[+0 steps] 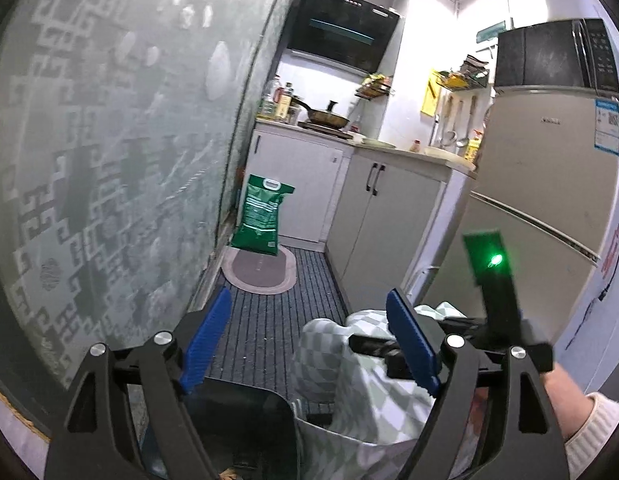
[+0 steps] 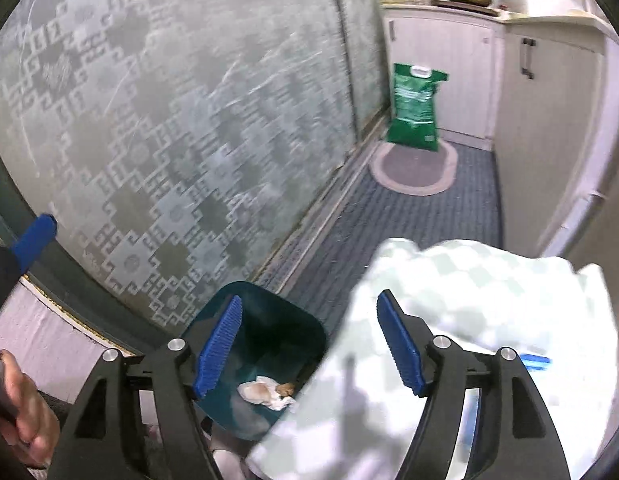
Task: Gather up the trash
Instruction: 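Move both tools back to the table toward the blue-and-white packet, then grasp the white round cap with the right tool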
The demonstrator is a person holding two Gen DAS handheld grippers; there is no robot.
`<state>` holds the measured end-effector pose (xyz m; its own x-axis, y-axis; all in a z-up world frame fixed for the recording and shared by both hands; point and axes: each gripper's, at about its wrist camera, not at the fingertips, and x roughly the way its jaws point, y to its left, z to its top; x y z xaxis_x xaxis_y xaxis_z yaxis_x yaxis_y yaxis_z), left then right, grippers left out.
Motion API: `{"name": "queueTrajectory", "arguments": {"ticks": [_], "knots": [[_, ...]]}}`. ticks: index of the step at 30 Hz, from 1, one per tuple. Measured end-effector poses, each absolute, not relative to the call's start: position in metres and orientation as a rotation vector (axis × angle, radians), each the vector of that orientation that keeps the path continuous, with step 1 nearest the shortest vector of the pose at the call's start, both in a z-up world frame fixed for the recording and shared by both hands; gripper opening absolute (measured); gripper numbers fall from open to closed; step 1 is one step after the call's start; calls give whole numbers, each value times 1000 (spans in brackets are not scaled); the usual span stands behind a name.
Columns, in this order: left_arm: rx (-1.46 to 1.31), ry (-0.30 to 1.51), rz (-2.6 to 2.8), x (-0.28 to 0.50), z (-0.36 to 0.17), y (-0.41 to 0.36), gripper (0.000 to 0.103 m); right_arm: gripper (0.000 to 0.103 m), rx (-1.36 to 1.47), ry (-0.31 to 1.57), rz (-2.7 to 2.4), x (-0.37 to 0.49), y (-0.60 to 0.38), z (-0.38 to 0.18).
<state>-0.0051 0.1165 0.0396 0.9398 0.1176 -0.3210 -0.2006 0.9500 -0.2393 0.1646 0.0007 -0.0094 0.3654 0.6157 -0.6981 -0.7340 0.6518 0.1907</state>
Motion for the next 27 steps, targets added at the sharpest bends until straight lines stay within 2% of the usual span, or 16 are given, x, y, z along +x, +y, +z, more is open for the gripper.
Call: {"name": "queueTrajectory", "arguments": {"ticks": [18, 20, 22, 27], "knots": [[-222, 460, -38, 67, 6, 2, 82, 71, -60, 793, 630, 196, -162, 4], [-212, 485, -44, 74, -1, -9, 83, 65, -65, 795, 628, 196, -172, 2], [-202, 518, -48, 82, -10, -19, 82, 54, -70, 806, 628, 196, -181, -1], [-183, 591, -62, 97, -29, -35, 82, 44, -49, 891, 652, 205, -196, -22]]}}
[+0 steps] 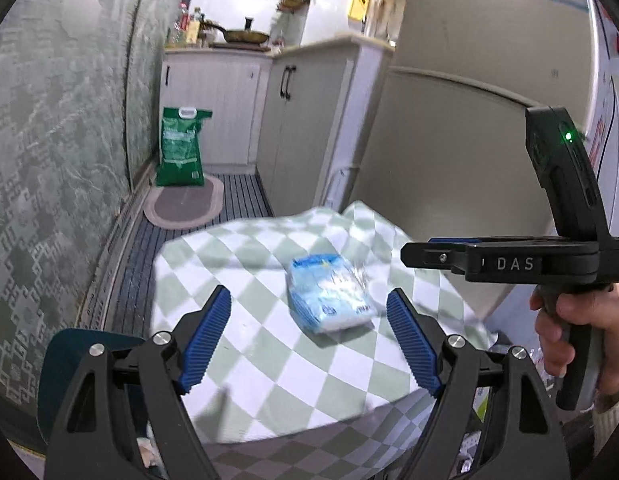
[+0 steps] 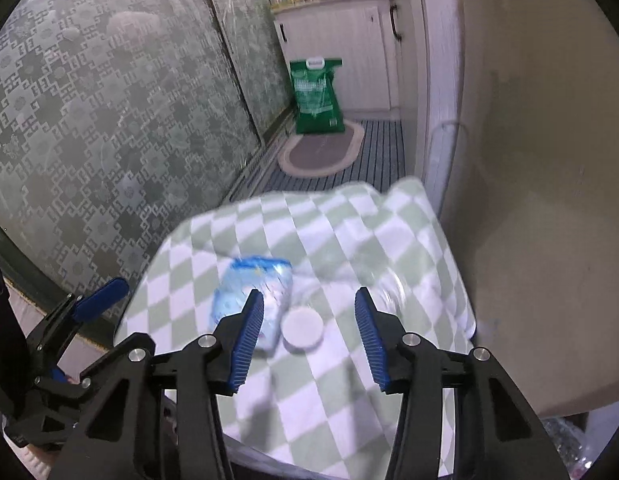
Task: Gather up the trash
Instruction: 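Grasp the white round cap with the right tool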
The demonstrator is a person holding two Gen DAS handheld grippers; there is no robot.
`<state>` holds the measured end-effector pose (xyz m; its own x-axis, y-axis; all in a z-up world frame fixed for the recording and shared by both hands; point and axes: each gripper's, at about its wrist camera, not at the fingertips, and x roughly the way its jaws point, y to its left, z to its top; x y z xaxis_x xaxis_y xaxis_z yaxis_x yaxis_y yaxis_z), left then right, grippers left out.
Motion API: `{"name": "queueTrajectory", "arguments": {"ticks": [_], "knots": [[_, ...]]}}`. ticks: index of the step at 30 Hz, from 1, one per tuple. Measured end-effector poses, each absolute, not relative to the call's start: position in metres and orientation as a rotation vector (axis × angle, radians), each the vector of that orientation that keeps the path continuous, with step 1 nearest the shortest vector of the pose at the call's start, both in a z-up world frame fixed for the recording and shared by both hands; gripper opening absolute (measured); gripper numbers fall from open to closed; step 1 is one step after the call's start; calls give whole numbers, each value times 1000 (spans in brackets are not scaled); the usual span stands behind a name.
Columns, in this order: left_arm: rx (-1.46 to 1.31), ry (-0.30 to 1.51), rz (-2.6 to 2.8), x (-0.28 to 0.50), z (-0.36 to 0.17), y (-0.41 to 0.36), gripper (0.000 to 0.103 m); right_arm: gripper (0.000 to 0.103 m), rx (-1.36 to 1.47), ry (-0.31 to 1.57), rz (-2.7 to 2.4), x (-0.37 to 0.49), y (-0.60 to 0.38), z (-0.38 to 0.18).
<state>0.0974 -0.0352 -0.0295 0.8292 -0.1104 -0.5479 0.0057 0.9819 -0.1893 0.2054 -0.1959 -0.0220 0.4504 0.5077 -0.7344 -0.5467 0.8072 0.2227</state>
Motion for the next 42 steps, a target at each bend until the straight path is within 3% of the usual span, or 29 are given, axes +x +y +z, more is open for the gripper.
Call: {"name": "queueTrajectory", "arguments": {"ticks": [6, 23, 28, 32, 36, 42], "knots": [[-173, 662, -73, 109, -45, -51, 82, 34, -111, 941, 676, 206, -183, -44], [-117, 761, -97, 123, -65, -64, 82, 29, -171, 994, 666, 214, -159, -62], [-121, 757, -88, 127, -65, -65, 82, 16, -112, 993, 676, 216, -168, -56], [-99, 761, -79, 131, -65, -68, 82, 18, -81, 1019, 698, 219, -174, -57], [-90, 769, -74, 131, -66, -69, 82, 29, -119, 1027, 688, 216, -168, -60], [-70, 777, -86, 127, -66, -70, 82, 29, -165, 1022, 670, 213, -161, -65]]}}
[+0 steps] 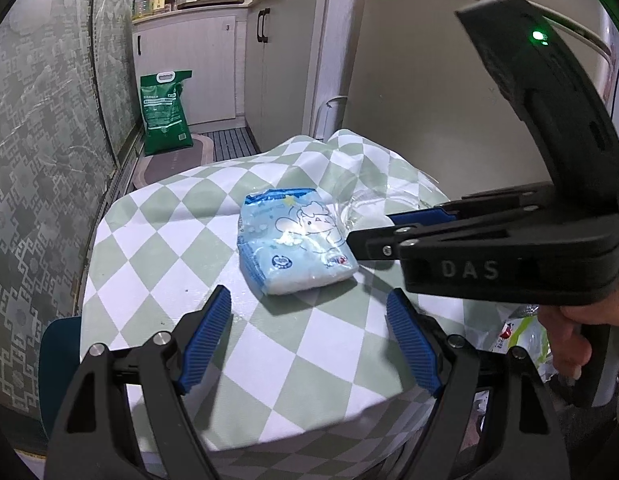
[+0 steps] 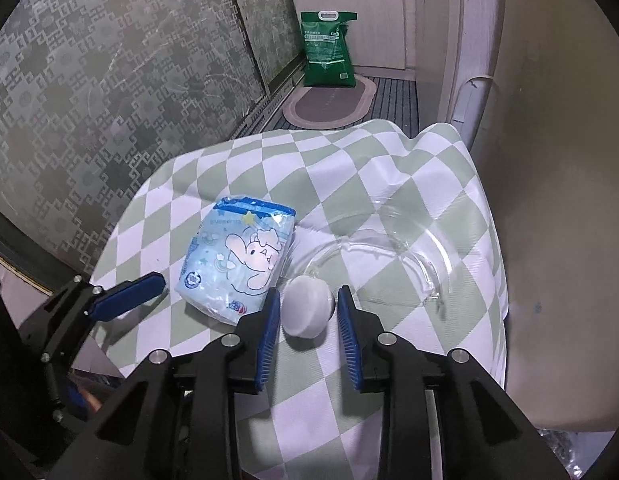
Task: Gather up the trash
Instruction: 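Grasp the white round cap with the right tool, then grasp the blue-and-white packet with the left tool while the right tool holds the cap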
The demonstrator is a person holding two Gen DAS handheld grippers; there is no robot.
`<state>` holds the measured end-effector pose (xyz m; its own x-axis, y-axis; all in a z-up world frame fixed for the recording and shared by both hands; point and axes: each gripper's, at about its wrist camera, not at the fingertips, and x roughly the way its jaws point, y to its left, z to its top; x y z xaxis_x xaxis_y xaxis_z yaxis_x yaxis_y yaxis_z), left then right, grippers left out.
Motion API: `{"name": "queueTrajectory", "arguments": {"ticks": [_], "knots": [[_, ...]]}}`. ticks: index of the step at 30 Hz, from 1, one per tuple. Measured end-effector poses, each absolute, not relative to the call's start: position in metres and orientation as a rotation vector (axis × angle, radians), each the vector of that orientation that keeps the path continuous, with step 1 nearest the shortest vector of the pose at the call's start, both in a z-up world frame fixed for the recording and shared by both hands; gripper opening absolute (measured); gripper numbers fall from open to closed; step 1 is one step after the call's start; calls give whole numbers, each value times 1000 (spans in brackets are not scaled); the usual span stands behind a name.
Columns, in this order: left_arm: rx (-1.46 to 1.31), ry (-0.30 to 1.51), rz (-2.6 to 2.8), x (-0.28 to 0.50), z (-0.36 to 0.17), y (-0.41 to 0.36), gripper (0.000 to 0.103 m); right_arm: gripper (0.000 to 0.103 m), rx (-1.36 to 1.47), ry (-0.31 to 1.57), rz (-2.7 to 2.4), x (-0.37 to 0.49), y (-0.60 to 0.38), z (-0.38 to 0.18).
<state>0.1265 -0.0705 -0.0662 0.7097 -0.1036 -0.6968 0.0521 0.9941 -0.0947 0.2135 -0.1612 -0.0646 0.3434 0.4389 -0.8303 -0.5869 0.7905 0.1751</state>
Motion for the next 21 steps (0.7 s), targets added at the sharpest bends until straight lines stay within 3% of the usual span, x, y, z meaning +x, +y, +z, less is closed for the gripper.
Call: {"name": "queueTrajectory", "arguments": {"ticks": [21], "knots": [[-23, 759, 0, 152, -73, -83, 79, 28, -9, 976, 697, 217, -200, -40]]}}
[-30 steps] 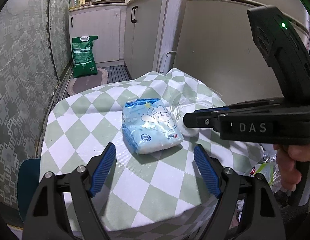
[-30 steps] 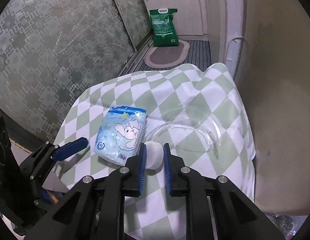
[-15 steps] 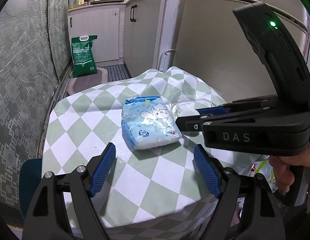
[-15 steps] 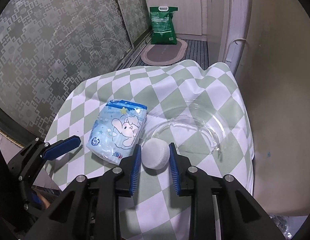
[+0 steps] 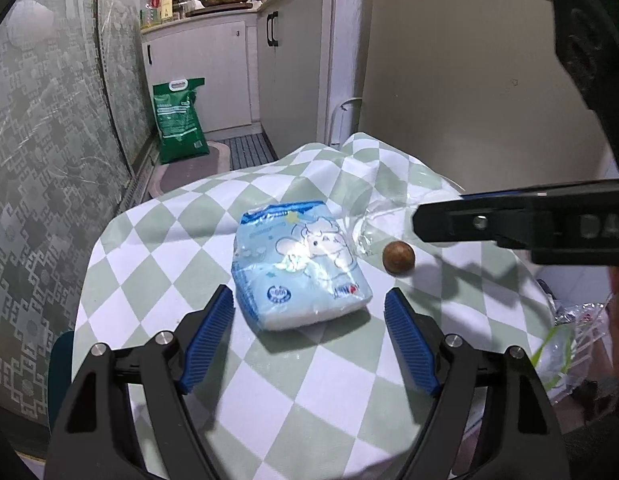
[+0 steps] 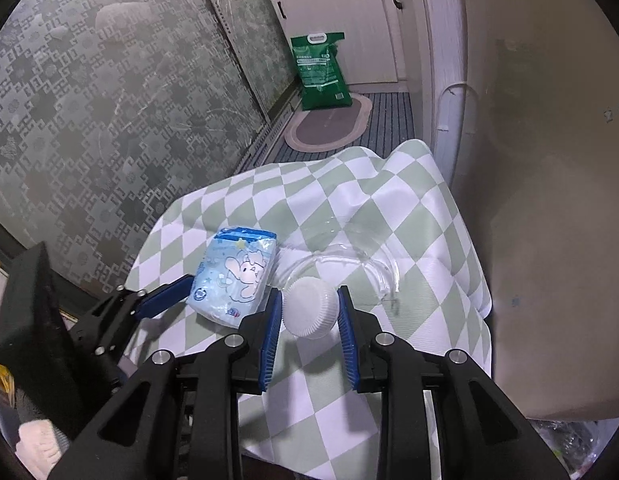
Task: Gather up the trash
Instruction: 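Grasp the blue-and-white packet with the left tool while the right tool holds the cap, then carry the packet and the cap over the teal bin with both tools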
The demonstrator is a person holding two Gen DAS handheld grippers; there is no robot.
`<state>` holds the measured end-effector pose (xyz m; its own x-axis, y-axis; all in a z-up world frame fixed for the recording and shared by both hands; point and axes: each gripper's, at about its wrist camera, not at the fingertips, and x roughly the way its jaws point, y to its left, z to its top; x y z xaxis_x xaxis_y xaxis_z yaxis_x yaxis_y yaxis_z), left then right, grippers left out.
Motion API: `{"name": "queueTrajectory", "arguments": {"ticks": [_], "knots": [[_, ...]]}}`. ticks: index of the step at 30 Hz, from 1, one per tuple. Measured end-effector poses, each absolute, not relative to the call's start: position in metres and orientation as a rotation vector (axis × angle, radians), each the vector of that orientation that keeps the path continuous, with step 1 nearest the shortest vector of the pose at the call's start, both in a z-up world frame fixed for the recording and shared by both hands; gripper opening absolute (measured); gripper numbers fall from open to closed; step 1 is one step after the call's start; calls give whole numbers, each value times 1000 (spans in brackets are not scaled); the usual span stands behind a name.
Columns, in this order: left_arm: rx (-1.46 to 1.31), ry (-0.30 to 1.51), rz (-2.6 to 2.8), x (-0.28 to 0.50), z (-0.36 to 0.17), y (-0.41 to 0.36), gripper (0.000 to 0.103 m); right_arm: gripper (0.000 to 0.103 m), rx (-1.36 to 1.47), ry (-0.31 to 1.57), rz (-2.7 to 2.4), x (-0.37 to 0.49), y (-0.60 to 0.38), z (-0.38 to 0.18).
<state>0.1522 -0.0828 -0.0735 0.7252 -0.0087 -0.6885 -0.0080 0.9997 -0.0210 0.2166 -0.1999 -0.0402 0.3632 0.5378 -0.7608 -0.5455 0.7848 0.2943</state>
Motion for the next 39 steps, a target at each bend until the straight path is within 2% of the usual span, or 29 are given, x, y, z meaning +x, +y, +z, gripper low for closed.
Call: {"name": "queueTrajectory", "arguments": {"ticks": [5, 7, 8, 21, 27, 39], "knots": [[-10, 751, 31, 159, -74, -84, 70, 28, 18, 955, 720, 214, -208, -32], [-6, 752, 30, 160, -75, -85, 58, 28, 21, 947, 726, 212, -210, -30], [2, 750, 32, 160, -74, -86, 56, 28, 21, 945, 728, 212, -210, -29], [-37, 693, 50, 144, -52, -66, 45, 28, 20, 933, 746, 209, -199, -23], [-65, 689, 53, 134, -46, -49, 37, 28, 5, 929, 768, 207, -178, -21], [-128, 659, 67, 112, -34, -9, 36, 28, -29, 932, 813, 200, -134, -20]]}}
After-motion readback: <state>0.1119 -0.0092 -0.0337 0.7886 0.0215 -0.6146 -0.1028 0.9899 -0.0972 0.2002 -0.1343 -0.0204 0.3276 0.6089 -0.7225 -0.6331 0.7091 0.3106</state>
